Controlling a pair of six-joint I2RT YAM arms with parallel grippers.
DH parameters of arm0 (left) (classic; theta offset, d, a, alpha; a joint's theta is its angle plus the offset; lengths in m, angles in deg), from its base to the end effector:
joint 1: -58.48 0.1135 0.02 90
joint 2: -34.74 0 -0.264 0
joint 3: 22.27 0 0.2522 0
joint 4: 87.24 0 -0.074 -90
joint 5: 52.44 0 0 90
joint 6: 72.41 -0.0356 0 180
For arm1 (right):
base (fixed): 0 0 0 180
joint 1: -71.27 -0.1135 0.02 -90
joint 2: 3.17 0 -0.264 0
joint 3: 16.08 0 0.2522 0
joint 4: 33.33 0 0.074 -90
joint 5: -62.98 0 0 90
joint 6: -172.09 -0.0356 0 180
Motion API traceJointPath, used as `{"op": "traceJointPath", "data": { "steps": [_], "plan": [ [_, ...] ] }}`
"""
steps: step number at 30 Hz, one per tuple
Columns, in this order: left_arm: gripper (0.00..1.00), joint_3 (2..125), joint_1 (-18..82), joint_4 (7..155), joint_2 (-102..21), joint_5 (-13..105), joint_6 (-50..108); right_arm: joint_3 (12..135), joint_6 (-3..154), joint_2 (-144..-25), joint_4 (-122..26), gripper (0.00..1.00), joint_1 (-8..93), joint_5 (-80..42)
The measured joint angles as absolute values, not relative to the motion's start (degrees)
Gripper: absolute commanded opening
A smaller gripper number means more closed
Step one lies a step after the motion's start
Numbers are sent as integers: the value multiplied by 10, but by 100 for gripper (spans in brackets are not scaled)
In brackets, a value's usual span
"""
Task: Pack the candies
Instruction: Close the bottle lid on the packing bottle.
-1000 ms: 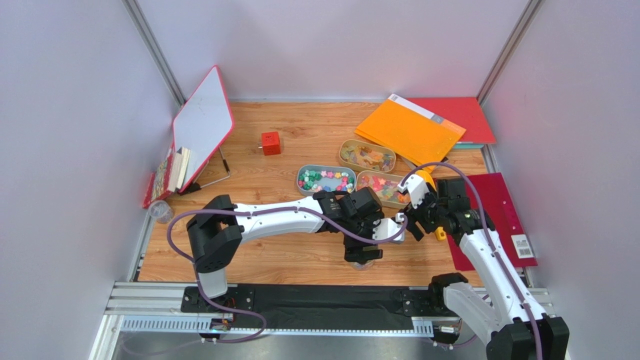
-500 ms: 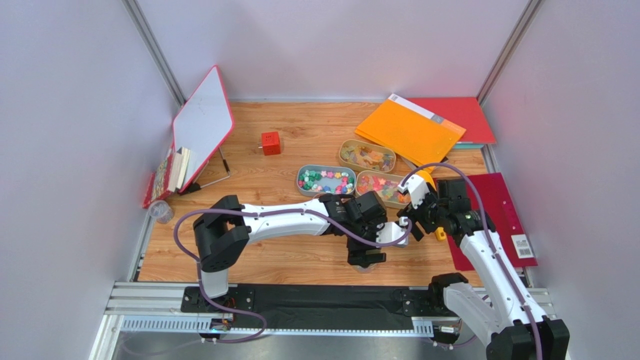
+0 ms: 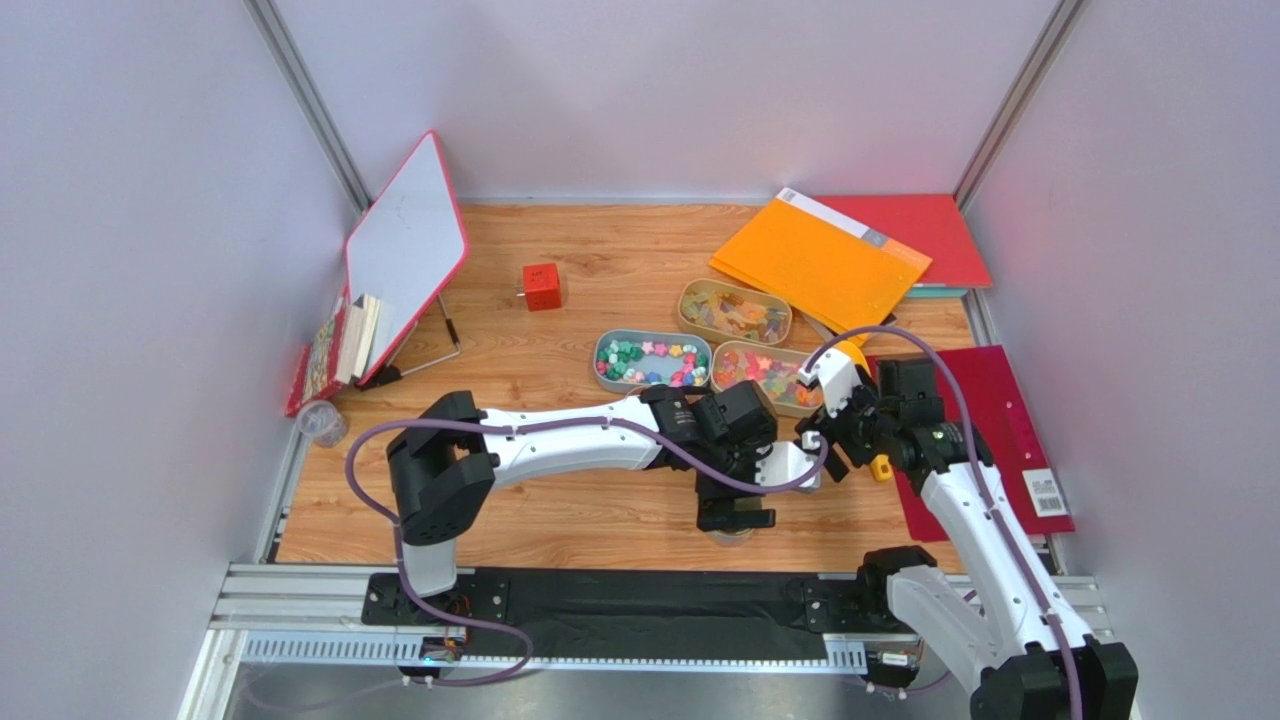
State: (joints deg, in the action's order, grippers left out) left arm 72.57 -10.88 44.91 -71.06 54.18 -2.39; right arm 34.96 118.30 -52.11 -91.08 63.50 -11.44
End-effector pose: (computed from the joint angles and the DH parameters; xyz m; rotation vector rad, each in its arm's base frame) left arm 0.1299 -0.3737 0.2271 1.9676 1.8346 -0.6701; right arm 0.1570 0.0311 0.2324 -1.0315 2.2727 0.1414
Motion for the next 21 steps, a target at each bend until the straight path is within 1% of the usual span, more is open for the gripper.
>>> {"op": "traceJointPath", "data": {
  "steps": [5, 7, 8, 9, 10, 11, 12, 14, 15, 17, 19, 20, 21],
  "plan": [
    [100, 724, -109, 421, -685, 507, -26, 350, 1183, -518, -911, 78, 640, -114],
    [98, 708, -108, 419, -645, 477, -27, 350, 1183, -517, -911, 74, 641, -113],
    [87, 696, -105, 418, -619, 461, -27, 350, 1183, -516, -912, 68, 641, -108],
    [79, 679, -101, 419, -583, 445, -26, 351, 1183, -516, -915, 52, 641, -100],
    [68, 662, -95, 420, -547, 431, -21, 354, 1184, -516, -919, 47, 641, -92],
    [16, 646, -87, 420, -509, 415, -17, 360, 1187, -517, -930, 41, 640, -73],
    [0, 628, -73, 424, -471, 401, -8, 370, 1190, -519, -945, 27, 636, -53],
    [0, 596, -40, 429, -410, 374, 16, 391, 1197, -525, -965, 22, 616, -21],
    [0, 584, -25, 431, -392, 363, 25, 399, 1203, -529, -969, 15, 602, -9],
    [0, 551, 9, 434, -367, 354, 52, 412, 1216, -540, -978, 11, 565, 13],
    [0, 520, 28, 435, -365, 355, 79, 417, 1236, -553, -990, 8, 528, 24],
    [0, 505, 33, 433, -368, 357, 88, 417, 1245, -557, -996, 5, 513, 27],
    [0, 493, 39, 432, -369, 359, 96, 417, 1256, -564, -1005, 5, 489, 26]
  ]
}}
